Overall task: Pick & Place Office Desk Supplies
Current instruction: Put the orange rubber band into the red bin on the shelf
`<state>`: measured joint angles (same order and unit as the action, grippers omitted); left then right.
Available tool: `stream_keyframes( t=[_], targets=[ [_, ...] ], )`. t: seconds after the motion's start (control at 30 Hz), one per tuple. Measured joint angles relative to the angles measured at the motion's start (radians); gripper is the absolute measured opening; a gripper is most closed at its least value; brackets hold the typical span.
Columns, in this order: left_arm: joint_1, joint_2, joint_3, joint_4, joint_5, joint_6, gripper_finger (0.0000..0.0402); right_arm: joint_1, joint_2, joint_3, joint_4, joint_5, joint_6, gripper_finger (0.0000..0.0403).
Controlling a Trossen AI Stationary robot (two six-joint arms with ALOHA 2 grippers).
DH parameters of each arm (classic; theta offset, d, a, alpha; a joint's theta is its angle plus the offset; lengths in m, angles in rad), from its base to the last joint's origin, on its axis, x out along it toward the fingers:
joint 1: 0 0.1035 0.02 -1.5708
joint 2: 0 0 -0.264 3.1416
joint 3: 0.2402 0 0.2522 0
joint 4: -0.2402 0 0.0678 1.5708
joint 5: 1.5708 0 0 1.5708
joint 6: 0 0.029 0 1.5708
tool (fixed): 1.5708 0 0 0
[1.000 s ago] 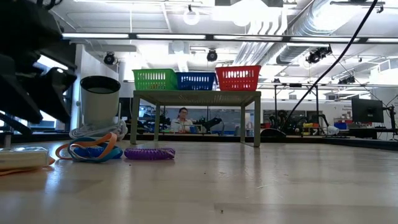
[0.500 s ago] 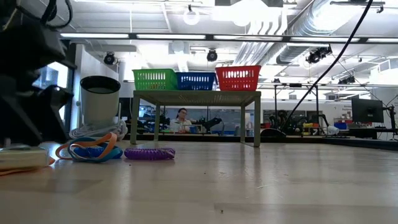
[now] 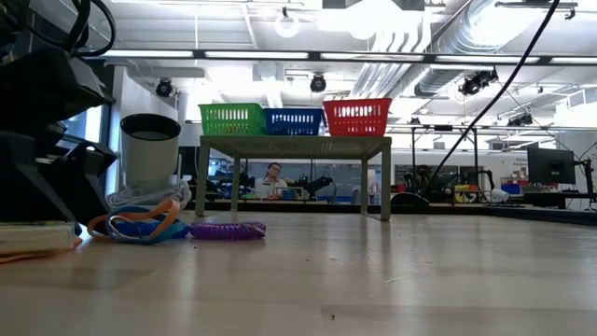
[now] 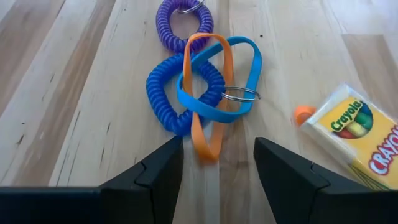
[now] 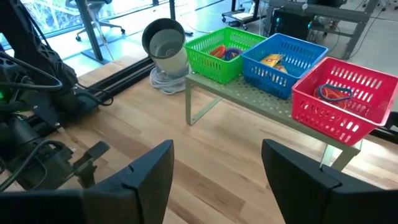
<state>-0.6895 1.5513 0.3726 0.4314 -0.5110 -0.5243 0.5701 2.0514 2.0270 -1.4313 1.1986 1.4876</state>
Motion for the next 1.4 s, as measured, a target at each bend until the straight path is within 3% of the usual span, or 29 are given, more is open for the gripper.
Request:
stream_keyframes(
  t=[0.2,0.43,0.63,0.8,0.97,1.17,1.4],
  targets=[
    [0.000,0.000,0.000,0.000,-0.020,0.000,0.0183,0.000,0.000,0.000,0.010,-0.012,0.000,0.0231],
    [0.014,0.001,0.000,-0.004,-0.039,0.000,0.0105,-0.003,0.000,0.001,0.038,-0.054,-0.020,0.0231],
    [0.020,0.001,0.000,-0.010,-0.046,-0.003,0.0019,-0.003,0.000,0.001,0.132,-0.061,-0.181,0.0231],
    [0.024,-0.022,0.010,-0.055,-0.018,-0.003,0.0003,-0.003,0.000,0.001,0.214,-0.113,-0.323,0.0231],
    [0.053,-0.093,0.121,-0.394,0.048,-0.014,0.0002,-0.003,0.000,0.001,0.248,-0.133,-0.389,0.0231],
    [0.061,-0.108,0.381,-0.913,0.048,0.000,0.0002,-0.003,0.000,0.001,0.247,-0.131,-0.390,0.0231],
    [0.046,-0.109,0.607,-1.277,0.005,0.004,0.0001,-0.003,0.000,0.001,0.247,-0.136,-0.391,0.0231]
  ],
)
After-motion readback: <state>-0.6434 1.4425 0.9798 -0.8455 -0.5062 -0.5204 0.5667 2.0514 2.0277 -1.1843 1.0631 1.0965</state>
